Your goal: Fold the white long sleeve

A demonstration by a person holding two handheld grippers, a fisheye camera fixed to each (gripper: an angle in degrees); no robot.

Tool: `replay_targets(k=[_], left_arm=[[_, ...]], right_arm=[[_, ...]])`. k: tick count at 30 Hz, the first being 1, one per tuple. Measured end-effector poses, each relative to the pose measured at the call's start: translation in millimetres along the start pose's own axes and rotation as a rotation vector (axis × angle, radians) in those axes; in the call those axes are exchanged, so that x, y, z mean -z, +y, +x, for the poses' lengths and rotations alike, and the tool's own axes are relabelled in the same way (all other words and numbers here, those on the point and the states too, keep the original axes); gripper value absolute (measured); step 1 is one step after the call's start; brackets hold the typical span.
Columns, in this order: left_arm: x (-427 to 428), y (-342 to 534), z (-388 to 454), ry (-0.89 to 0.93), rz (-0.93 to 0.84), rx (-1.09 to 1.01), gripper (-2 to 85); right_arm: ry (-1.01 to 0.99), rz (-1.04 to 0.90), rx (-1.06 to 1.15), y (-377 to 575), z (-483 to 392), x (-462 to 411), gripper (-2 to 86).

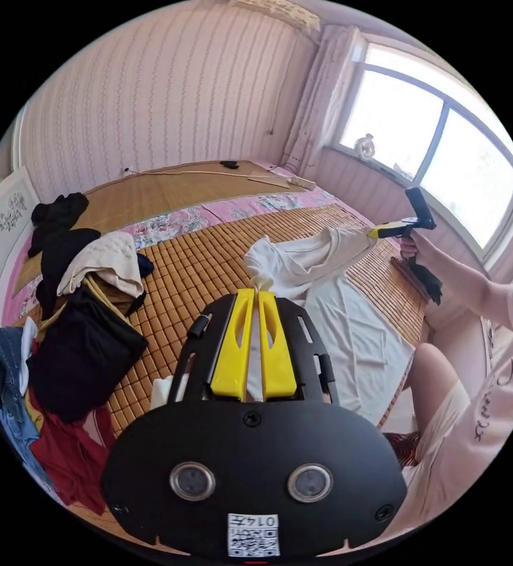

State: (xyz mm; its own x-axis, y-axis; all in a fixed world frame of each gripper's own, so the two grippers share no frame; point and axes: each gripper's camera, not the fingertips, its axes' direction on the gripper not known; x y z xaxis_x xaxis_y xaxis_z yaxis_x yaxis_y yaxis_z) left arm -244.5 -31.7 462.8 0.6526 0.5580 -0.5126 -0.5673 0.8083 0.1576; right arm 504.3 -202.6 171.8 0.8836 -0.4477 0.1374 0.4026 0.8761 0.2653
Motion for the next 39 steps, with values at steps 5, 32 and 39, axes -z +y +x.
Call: replay_targets(k=[5,32,39], left_arm=[[4.7,109.6,50.6,0.098,-0.01,0.158,-0.9],[-44.8,173.9,70.2,0.021,-0.385,0.246,4.6],[-55.8,100.4,118.0,0.079,-0.296,0.116,4.8]], right_arm=[[-0.114,0.049,-0.176,129.0,-6.6,0.3,0.4],[0.146,-0.178,-0.322,222.9,-38.0,-47.6,5.5],[0.138,-0.216,-0.109,161.6,-98.5,-86.2,8.4]])
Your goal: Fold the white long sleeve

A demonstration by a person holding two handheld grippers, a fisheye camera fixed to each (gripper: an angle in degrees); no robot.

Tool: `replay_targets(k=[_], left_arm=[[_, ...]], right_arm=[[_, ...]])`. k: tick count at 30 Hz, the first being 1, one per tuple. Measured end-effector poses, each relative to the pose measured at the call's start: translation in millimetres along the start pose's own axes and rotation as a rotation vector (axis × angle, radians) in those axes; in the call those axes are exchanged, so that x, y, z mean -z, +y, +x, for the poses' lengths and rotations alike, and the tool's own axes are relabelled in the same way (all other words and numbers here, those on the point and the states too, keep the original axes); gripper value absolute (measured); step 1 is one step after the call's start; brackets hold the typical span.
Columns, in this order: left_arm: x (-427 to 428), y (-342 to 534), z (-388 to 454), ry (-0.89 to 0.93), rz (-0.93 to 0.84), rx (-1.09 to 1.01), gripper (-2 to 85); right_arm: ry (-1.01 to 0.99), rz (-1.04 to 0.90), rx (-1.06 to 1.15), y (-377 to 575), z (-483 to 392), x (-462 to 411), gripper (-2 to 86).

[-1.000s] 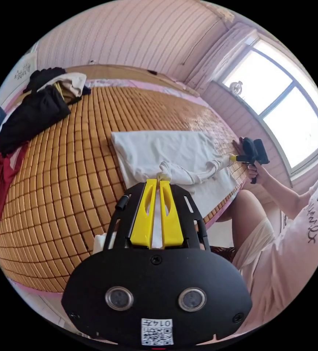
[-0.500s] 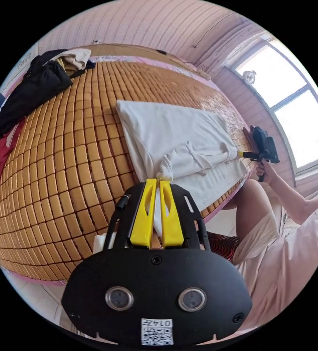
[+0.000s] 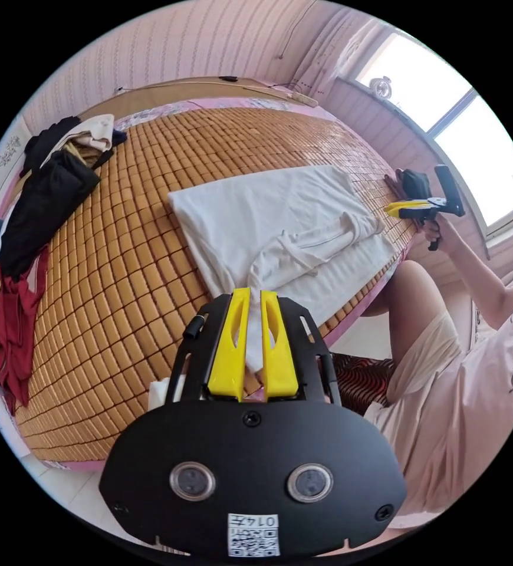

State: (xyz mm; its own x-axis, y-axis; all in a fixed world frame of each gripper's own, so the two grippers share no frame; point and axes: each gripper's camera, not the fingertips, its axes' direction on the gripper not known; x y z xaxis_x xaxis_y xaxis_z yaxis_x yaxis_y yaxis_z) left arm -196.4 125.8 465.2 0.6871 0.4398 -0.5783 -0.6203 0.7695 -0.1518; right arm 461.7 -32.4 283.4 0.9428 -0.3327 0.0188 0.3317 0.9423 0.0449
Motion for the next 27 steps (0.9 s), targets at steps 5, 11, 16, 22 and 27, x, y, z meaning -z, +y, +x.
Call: replay_targets(k=[5,11,16,22,27], left_arm=[[-41.4,-47.1,17.2,0.006,0.005,0.052,6.9],[-77.5,-51.5,25.0,-0.058,-0.051,0.117,5.5],[-59.3,-40.9,38.0,0.008,-0.029,0.079,1.3],[-42.9,-0.7,85.3,0.092,-0.111,-0.074,3.0],[-41.3,20.7,110.6,0.014,-0.205,-0.119,3.9]], right_arm=[[0.076,-0.045,0.016,-46.0,-36.1,-50.5,10.7],[0.131,-0.108,-0.02,-57.4,-55.6,-84.1,3.7],[0.057,-0.047,0.027,-45.9,-80.4,-66.8,0.9],[-0.097,-0.136,0.18,-12.7,-128.6,-62.5,0.0],[-0.042,-0.238,0.219,-1.6,-157.3,-76.0,-0.1]])
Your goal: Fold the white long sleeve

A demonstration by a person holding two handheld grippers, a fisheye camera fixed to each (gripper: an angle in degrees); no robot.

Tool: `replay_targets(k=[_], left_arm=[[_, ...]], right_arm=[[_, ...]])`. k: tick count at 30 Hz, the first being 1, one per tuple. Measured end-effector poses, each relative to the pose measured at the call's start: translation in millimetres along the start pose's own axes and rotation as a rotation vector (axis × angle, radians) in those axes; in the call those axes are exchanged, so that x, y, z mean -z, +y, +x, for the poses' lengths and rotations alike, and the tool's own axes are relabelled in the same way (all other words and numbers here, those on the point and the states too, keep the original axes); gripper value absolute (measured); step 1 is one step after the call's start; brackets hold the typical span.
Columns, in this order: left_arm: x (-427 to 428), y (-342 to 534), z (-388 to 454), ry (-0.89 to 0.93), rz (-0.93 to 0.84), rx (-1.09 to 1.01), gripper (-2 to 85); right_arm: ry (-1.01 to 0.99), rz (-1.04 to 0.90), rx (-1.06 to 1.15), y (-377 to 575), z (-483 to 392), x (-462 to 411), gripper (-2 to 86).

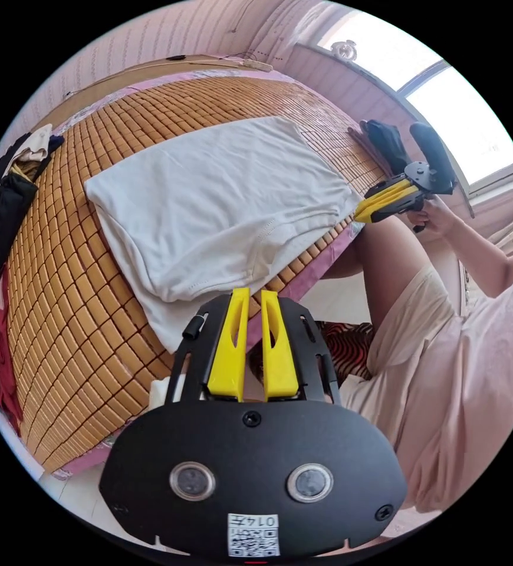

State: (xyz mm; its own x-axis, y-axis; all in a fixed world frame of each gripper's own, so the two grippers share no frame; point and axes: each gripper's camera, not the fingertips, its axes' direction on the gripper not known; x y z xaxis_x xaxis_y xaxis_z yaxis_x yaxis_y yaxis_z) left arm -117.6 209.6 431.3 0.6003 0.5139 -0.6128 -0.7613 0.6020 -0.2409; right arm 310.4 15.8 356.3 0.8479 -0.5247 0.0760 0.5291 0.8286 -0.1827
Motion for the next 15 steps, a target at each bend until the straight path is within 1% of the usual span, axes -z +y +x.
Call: replay_targets(k=[4,6,9,11,12,15], left_arm=[[11.5,-21.4,24.6,-0.071,0.058,-0.048,3.9],[5.8,-37.3,33.2,-0.087,0.078,-0.066,4.0],[-22.1,-58.5,40.2,-0.062,0.017,-0.085,4.6],[-41.1,-63.1,42.0,-0.077,-0.061,-0.099,4.8],[-43.7,-62.1,43.8,-0.078,-0.065,-0.11,4.6],[-45.0,-58.2,48.8,-0.074,-0.128,-0.145,3.2]], right_arm=[[0.049,0.06,-0.002,-26.9,-13.3,6.5,-0.1],[0.067,0.052,0.008,-44.4,-18.7,2.1,-0.1],[0.106,-0.042,0.009,-68.6,-24.3,-22.7,-0.2],[0.132,-0.116,0.003,-76.2,-26.4,-38.8,-0.3],[0.14,-0.145,-0.003,-79.3,-28.6,-44.7,-0.5],[0.158,-0.139,-0.005,-85.9,-38.2,-46.1,-0.8]])
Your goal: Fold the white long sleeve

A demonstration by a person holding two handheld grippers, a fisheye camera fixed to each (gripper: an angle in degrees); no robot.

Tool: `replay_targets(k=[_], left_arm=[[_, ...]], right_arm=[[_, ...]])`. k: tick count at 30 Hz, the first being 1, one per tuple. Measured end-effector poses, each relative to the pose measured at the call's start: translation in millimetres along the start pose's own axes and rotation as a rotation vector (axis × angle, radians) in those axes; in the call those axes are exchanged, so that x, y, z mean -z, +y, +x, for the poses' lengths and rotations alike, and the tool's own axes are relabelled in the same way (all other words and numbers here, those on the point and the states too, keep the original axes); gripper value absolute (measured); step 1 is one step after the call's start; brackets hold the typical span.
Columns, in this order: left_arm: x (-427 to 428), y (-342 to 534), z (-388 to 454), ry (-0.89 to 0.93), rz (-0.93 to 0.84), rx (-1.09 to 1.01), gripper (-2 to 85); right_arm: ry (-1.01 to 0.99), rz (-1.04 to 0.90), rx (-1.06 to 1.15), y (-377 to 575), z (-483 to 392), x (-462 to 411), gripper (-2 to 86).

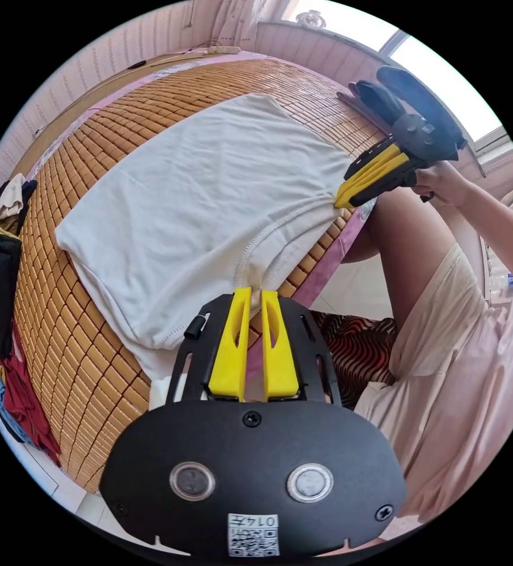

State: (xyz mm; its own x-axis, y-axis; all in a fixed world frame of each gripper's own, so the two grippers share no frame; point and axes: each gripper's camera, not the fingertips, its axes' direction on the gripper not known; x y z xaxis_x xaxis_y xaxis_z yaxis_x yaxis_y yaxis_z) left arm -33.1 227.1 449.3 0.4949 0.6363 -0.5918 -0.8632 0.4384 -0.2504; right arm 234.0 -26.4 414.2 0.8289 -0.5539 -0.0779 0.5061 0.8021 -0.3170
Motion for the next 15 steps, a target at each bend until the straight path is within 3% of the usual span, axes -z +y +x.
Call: replay_targets(k=[9,15], left_arm=[[-5.1,10.6,7.9,0.049,-0.044,-0.002,1.9],[43.4,-4.3,23.6,-0.001,0.16,-0.018,2.1]], right_arm=[[-0.014,-0.01,0.037,-31.0,-26.5,6.9,-0.9],[0.018,0.061,0.064,-69.3,-36.9,37.9,-0.9]])
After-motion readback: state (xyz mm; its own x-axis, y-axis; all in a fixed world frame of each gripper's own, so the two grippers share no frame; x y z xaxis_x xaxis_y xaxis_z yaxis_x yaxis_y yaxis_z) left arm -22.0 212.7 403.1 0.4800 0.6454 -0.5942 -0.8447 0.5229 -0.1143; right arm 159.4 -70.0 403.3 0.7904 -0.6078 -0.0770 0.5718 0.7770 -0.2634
